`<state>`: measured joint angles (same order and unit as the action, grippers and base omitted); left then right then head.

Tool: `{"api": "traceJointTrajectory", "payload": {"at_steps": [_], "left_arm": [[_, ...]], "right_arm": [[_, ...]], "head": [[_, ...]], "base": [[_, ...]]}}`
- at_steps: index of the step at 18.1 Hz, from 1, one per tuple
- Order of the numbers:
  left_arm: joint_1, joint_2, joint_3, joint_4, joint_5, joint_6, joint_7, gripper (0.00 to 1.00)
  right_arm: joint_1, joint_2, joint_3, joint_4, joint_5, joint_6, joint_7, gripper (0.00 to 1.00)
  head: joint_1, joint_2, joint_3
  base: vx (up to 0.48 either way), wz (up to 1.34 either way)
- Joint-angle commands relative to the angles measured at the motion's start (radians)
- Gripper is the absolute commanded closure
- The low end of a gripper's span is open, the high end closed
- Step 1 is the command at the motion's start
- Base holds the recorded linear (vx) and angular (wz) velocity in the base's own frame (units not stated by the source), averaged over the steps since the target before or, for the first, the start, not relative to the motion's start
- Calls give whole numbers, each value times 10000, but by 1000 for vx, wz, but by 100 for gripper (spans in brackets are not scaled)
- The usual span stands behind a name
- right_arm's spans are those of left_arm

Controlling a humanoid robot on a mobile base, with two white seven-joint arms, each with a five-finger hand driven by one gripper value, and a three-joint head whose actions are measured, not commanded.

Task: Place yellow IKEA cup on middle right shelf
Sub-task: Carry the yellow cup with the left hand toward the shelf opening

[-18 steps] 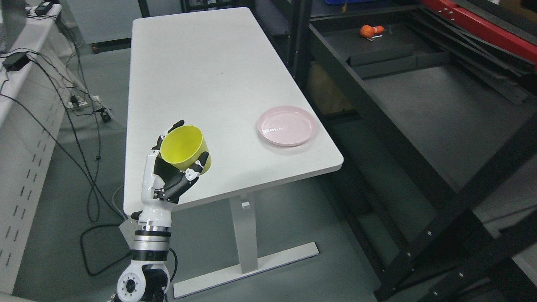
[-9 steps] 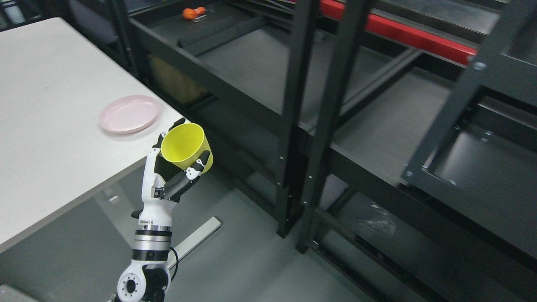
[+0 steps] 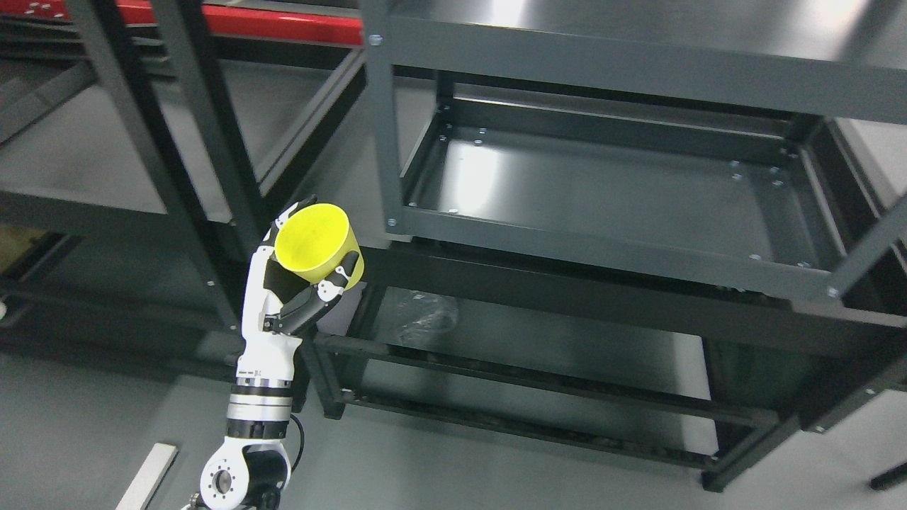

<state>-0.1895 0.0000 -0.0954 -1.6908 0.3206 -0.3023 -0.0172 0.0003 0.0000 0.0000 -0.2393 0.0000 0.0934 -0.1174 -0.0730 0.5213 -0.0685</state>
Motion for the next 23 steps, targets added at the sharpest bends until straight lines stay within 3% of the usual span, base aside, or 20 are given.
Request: {"api": "traceJointTrajectory", "payload": {"at_steps": [1,23], "left_arm": [[-38,174,-365,-42,0,1,3,100],[-115,174,-595,-42,0,1,3,100]], "right_arm": [[135,-174,169,0,-245,2,8,1],[135,-174,169,-1,-245,2,8,1]], "head": [[0,0,0],[0,-5,0]], "base": [[-74,-829],[62,-176]]}}
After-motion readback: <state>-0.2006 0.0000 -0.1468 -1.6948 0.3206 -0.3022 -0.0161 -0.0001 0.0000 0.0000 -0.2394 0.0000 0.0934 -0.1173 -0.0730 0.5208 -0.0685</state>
